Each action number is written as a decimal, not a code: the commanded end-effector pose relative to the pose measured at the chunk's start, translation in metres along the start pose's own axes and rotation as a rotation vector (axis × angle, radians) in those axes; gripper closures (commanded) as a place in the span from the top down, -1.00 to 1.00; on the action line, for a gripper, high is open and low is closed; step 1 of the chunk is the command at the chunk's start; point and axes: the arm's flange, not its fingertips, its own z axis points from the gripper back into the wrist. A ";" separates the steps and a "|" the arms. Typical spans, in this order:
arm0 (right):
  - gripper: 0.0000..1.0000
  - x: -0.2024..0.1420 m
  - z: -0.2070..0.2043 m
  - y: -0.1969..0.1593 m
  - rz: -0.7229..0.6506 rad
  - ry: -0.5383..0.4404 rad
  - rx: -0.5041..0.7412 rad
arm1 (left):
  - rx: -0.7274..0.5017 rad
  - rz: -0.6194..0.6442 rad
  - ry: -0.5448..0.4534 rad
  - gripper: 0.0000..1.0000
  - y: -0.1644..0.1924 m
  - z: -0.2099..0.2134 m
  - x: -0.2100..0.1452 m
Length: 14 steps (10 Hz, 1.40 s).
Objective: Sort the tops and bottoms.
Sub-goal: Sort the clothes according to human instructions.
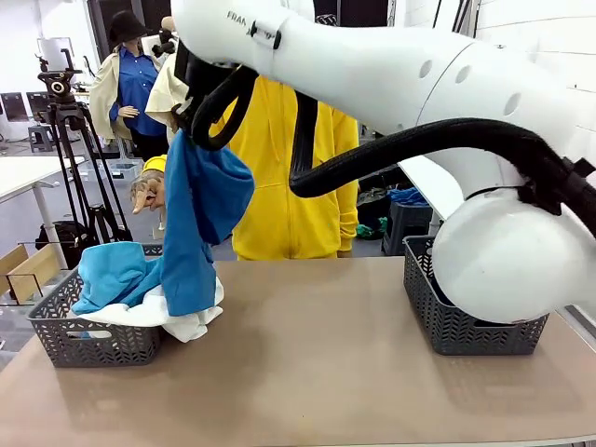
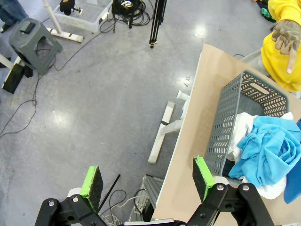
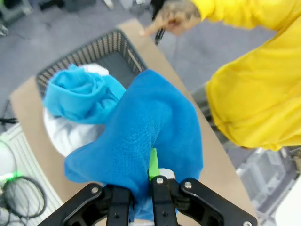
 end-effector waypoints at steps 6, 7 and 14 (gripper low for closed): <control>-1.00 0.000 0.000 0.000 0.000 0.000 0.000 | 0.006 -0.010 0.009 1.00 0.003 0.002 0.001; -1.00 0.000 0.000 0.000 0.000 0.000 0.000 | 0.006 -0.010 0.009 1.00 0.003 0.002 0.001; -1.00 0.184 -0.028 -0.027 -0.445 -0.342 -0.067 | 0.006 -0.010 0.009 1.00 0.003 0.002 0.001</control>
